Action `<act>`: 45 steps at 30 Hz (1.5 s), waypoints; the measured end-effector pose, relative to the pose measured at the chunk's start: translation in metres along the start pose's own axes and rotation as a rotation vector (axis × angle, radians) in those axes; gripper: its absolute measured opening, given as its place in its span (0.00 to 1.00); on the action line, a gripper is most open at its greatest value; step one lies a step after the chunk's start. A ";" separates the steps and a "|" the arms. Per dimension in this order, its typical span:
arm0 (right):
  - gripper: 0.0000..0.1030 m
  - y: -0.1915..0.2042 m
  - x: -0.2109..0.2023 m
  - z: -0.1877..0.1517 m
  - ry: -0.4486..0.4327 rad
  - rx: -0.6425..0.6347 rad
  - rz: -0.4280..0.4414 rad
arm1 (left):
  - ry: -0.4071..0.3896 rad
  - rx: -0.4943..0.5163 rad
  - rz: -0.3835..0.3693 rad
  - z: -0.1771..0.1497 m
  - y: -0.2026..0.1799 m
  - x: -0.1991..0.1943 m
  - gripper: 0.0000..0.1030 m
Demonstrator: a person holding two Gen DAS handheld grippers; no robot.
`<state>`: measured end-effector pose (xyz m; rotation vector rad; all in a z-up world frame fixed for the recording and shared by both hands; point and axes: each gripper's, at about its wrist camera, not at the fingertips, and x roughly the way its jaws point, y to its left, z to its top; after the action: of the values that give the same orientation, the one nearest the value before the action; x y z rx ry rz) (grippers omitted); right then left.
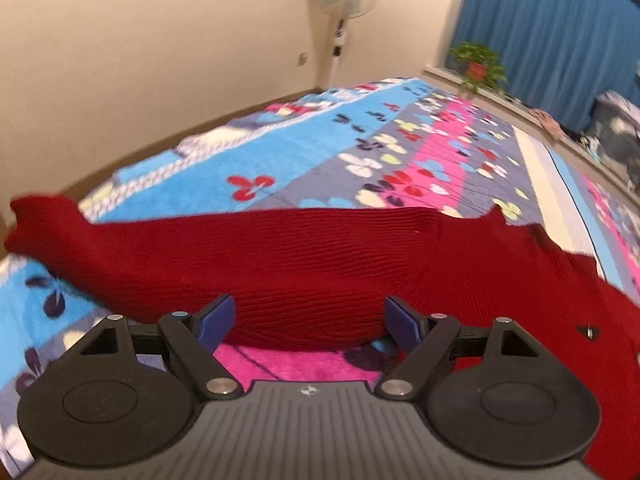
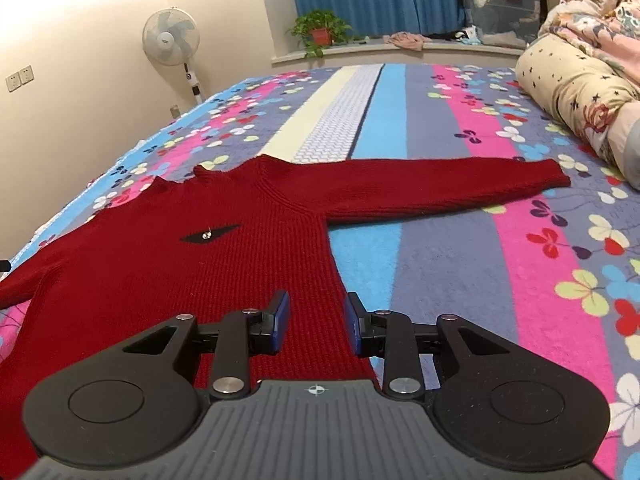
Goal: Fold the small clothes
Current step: 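Fold the held sleeve across the sweater body with the left tool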
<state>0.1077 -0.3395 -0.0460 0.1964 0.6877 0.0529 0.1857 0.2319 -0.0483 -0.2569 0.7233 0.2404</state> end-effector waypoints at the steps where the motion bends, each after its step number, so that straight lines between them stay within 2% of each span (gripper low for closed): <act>1: 0.30 0.000 0.001 0.000 0.005 0.000 -0.007 | 0.007 -0.019 0.004 0.001 0.005 0.003 0.83; 5: 0.30 -0.002 0.001 -0.001 0.015 0.009 -0.021 | 0.010 -0.085 0.046 0.004 0.026 0.010 0.82; 11: 0.30 0.003 0.004 -0.001 0.028 -0.016 -0.014 | 0.031 -0.297 0.056 0.009 0.076 0.017 0.78; 17: 0.30 0.008 0.010 -0.002 0.040 -0.041 -0.009 | 0.051 -0.522 0.146 0.004 0.131 0.027 0.72; 19: 0.30 0.009 0.012 -0.002 0.045 -0.045 -0.009 | 0.063 -0.594 0.158 0.000 0.150 0.032 0.59; 20: 0.30 0.010 0.013 -0.002 0.048 -0.046 -0.009 | 0.057 -0.613 0.152 -0.001 0.156 0.033 0.56; 22: 0.30 0.010 0.015 -0.003 0.052 -0.051 -0.009 | 0.037 -0.611 0.140 -0.001 0.161 0.035 0.27; 26: 0.30 0.013 0.019 -0.003 0.059 -0.059 -0.011 | 0.004 -0.610 0.155 0.000 0.161 0.030 0.20; 27: 0.30 0.014 0.019 -0.003 0.060 -0.062 -0.010 | -0.021 -0.572 0.183 0.003 0.153 0.025 0.19; 30: 0.30 0.017 0.019 -0.004 0.061 -0.074 -0.007 | -0.164 -0.352 0.268 0.021 0.108 0.002 0.18; 33: 0.30 0.018 0.020 -0.005 0.062 -0.083 -0.008 | -0.306 -0.113 0.275 0.029 0.043 -0.019 0.17; 35: 0.30 0.018 0.020 -0.005 0.062 -0.086 -0.010 | -0.357 0.021 0.189 0.028 -0.004 -0.027 0.17; 36: 0.30 0.018 0.021 -0.005 0.063 -0.086 -0.009 | -0.380 0.116 0.122 0.024 -0.034 -0.031 0.17; 38: 0.30 0.018 0.022 -0.006 0.066 -0.087 -0.008 | -0.407 0.311 -0.065 0.012 -0.087 -0.036 0.18; 39: 0.30 0.018 0.022 -0.007 0.069 -0.091 -0.010 | -0.387 0.404 -0.192 0.003 -0.113 -0.039 0.25; 40: 0.30 0.018 0.023 -0.008 0.073 -0.096 -0.013 | -0.342 0.469 -0.302 -0.004 -0.131 -0.039 0.47; 41: 0.30 0.018 0.024 -0.010 0.079 -0.099 -0.016 | -0.302 0.512 -0.384 -0.013 -0.146 -0.041 0.53; 43: 0.30 0.017 0.024 -0.012 0.088 -0.103 -0.020 | -0.315 0.518 -0.446 -0.019 -0.153 -0.049 0.55; 45: 0.30 0.016 0.023 -0.012 0.086 -0.104 -0.021 | -0.297 0.429 -0.478 -0.013 -0.143 -0.046 0.55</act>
<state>0.1177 -0.3190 -0.0660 0.0873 0.7704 0.0774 0.1877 0.0876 -0.0054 0.0212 0.3876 -0.3265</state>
